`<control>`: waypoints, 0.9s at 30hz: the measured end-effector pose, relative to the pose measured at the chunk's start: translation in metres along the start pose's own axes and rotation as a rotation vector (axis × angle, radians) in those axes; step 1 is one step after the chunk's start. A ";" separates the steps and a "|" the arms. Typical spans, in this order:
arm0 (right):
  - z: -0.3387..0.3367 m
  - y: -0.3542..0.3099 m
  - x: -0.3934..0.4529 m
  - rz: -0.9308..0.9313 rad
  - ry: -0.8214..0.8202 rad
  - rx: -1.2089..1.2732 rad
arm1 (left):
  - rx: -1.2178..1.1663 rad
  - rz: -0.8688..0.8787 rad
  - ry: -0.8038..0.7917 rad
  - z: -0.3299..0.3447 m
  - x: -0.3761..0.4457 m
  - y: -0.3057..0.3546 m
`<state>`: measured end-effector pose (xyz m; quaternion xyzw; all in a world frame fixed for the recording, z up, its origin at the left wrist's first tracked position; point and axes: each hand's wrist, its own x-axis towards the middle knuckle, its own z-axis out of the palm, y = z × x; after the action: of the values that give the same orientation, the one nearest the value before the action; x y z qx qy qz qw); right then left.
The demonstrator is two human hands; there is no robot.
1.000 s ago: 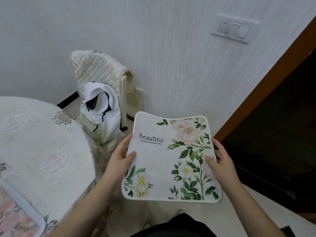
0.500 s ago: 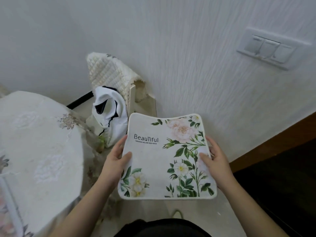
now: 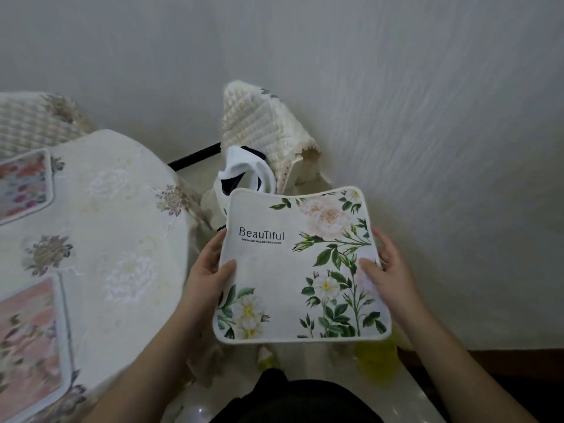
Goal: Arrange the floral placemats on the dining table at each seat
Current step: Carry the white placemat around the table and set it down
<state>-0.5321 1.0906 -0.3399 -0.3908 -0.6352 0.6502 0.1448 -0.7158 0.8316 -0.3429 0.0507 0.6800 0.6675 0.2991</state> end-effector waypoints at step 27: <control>0.203 -0.095 0.196 -0.065 -0.373 -0.129 | 0.044 -0.001 0.412 -0.125 0.136 0.042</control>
<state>-0.8297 1.0944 -0.3368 -0.2515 -0.7036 0.6643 0.0200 -0.9001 0.7898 -0.3585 -0.0806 0.7414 0.6485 0.1529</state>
